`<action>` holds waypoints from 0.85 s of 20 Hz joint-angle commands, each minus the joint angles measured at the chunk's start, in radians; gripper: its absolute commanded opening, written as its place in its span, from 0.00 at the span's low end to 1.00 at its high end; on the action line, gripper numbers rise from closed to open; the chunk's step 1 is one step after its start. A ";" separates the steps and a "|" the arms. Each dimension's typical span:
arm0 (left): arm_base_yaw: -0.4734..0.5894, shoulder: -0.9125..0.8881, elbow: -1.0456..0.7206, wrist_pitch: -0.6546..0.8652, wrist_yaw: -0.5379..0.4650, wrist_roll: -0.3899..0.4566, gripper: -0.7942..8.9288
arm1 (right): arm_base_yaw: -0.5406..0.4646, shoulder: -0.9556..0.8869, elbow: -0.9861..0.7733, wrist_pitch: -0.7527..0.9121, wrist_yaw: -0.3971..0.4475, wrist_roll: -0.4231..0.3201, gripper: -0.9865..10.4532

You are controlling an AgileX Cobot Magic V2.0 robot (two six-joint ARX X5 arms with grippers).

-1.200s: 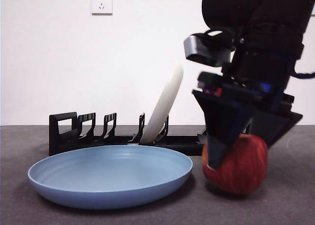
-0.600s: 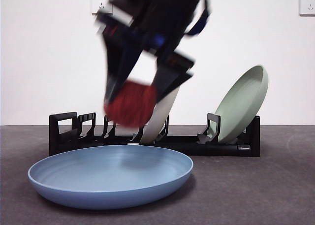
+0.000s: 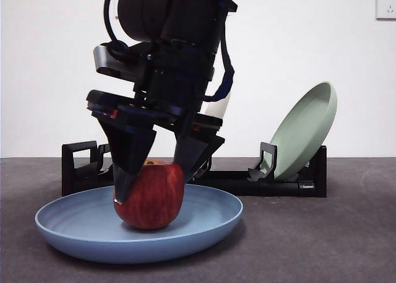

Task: Take the blue plate from the plate rack,put the plate on the table,take the apple from the table,put the apple in the plate

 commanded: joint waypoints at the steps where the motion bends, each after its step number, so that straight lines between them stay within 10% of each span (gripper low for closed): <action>1: 0.003 -0.002 -0.002 -0.010 -0.005 0.008 0.60 | 0.004 0.008 0.004 0.004 0.000 -0.009 0.52; 17: 0.003 -0.002 -0.002 -0.029 -0.005 0.008 0.60 | -0.022 -0.235 0.103 -0.110 0.026 -0.016 0.55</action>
